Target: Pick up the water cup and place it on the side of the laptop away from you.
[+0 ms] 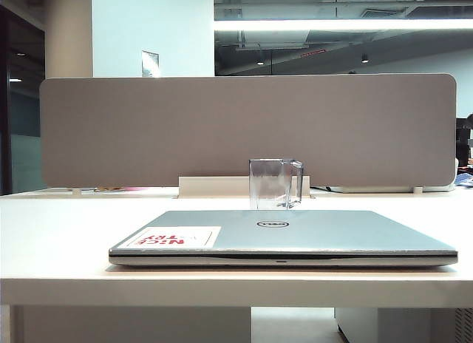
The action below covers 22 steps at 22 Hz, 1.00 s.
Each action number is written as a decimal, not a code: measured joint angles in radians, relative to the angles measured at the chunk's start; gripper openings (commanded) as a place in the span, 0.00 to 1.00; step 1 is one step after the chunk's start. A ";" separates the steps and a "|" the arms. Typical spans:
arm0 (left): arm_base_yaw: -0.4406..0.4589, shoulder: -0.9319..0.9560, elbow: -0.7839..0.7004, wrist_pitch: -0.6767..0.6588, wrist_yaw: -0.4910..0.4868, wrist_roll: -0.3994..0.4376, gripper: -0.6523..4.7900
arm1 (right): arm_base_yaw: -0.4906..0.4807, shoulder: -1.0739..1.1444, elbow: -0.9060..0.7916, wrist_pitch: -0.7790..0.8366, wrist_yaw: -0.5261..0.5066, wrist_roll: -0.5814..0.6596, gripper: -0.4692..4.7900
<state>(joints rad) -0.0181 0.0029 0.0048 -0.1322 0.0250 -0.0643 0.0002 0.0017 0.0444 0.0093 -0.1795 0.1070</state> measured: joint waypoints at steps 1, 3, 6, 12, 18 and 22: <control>0.000 0.000 0.000 0.000 0.000 0.000 0.11 | 0.000 0.000 0.000 -0.004 0.026 -0.003 0.08; 0.000 0.000 0.000 0.000 0.000 0.000 0.11 | 0.000 0.000 0.000 -0.026 0.078 -0.015 0.08; 0.000 0.000 0.000 0.000 0.000 0.000 0.11 | 0.000 0.000 -0.018 -0.044 0.120 -0.029 0.08; 0.000 0.000 0.000 0.000 0.000 0.000 0.11 | 0.000 0.000 -0.038 -0.090 0.145 -0.035 0.08; 0.000 0.000 0.000 0.000 0.000 0.000 0.11 | -0.003 0.000 -0.038 -0.098 0.202 -0.064 0.08; 0.000 0.000 0.000 0.000 0.000 0.000 0.11 | -0.003 0.000 -0.038 -0.098 0.202 -0.075 0.08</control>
<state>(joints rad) -0.0181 0.0032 0.0048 -0.1322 0.0250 -0.0643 -0.0029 0.0013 0.0063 -0.0891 0.0223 0.0322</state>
